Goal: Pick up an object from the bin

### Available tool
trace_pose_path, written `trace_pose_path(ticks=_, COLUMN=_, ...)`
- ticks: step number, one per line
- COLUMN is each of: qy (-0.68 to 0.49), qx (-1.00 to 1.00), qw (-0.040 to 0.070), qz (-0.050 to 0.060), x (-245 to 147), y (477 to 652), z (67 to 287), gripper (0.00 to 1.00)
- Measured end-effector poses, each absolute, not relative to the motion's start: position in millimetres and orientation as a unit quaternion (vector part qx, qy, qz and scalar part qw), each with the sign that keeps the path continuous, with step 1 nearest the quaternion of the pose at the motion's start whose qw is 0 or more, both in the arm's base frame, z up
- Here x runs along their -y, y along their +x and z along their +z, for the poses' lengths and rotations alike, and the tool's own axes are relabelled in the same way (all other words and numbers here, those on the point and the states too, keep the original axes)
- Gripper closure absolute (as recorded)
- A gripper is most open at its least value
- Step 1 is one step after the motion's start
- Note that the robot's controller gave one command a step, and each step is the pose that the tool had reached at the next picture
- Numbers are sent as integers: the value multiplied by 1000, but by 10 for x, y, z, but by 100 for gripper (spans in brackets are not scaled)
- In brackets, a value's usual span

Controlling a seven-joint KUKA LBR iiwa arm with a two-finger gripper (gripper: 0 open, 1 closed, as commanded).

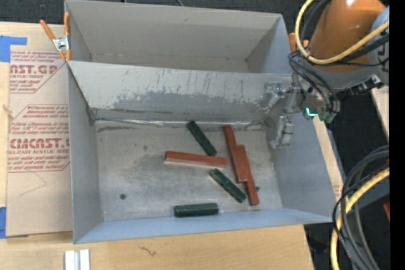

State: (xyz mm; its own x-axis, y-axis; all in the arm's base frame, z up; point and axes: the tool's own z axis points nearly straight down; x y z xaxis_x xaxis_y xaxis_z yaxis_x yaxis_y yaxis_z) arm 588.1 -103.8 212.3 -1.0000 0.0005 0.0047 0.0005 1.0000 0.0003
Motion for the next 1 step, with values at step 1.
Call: trace_pose_path(ticks=1, qy=-22, qx=1000, qw=3, qz=-1, x=302, y=5651, z=653, gripper=0)
